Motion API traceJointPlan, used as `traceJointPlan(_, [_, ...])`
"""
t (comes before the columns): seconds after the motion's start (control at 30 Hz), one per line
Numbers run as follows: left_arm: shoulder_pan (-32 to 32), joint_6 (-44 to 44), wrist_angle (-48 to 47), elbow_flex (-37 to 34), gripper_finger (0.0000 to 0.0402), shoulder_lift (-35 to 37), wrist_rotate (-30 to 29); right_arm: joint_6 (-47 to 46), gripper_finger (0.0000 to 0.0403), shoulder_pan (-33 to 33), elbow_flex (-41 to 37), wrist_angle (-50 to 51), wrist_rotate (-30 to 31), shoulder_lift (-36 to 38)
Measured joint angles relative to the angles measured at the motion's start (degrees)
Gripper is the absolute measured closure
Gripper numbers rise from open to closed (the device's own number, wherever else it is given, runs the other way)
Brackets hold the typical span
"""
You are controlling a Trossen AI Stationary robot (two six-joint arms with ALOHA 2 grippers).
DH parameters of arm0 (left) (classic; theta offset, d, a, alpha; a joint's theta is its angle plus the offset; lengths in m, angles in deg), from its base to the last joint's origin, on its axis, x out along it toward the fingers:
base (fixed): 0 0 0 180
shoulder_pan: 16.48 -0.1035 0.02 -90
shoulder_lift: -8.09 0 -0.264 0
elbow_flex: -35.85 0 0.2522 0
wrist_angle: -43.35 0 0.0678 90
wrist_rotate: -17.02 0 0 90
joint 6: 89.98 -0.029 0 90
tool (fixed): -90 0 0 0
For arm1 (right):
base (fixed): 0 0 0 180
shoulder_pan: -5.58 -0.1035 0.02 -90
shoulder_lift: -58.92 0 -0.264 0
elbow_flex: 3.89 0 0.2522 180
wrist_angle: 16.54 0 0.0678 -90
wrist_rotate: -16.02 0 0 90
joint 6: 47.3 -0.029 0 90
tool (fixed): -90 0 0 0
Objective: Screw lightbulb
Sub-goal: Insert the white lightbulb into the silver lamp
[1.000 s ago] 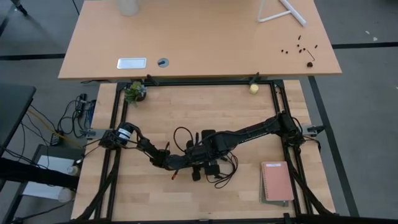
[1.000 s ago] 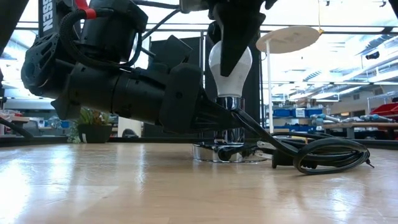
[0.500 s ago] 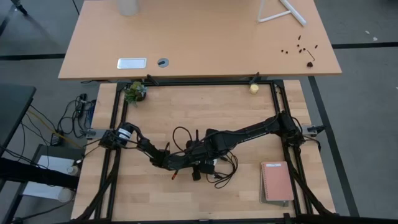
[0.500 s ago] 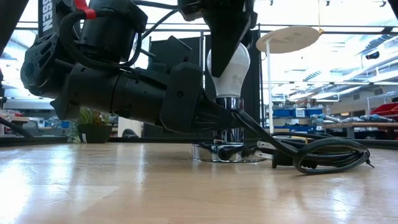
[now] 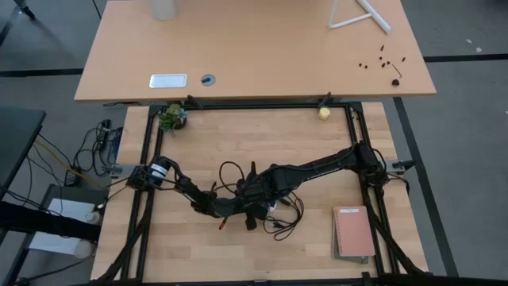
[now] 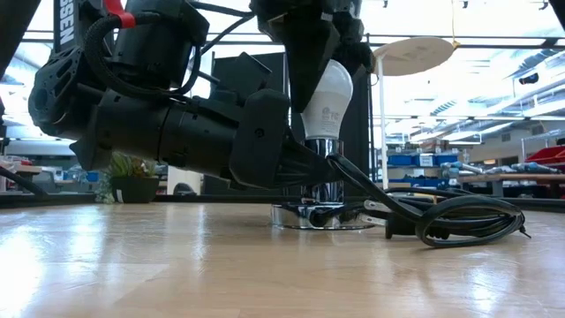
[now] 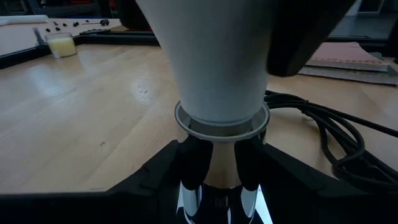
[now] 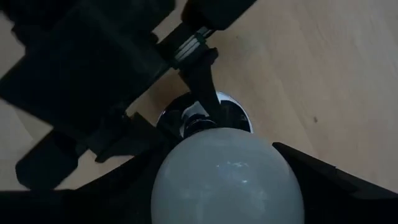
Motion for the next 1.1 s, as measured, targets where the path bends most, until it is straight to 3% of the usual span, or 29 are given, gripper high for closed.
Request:
traceJointPlan(0.37, [-0.04,-0.73,-0.07,0.00,0.0217,0.00,-1.85,-8.10,0.0117,1.39,-0.07,-0.35,-0.11,-0.09])
traceJointPlan(0.67, [-0.22,-0.93,0.00,0.00,0.0217,0.00,-2.74,-7.11,0.0070,1.89,-0.20,-0.89,-1.75,-0.33])
traceJointPlan(0.93, [-0.15,-0.93,-0.12,0.00,0.0217,0.00,-2.41,-2.49,0.0035,1.89,-0.20,-0.55,-1.71,-0.31])
traceJointPlan(1.1, [-0.11,-0.91,-0.17,0.00,0.0217,0.00,-2.09,8.21,0.0030,1.92,-0.17,-0.24,-1.36,-0.26])
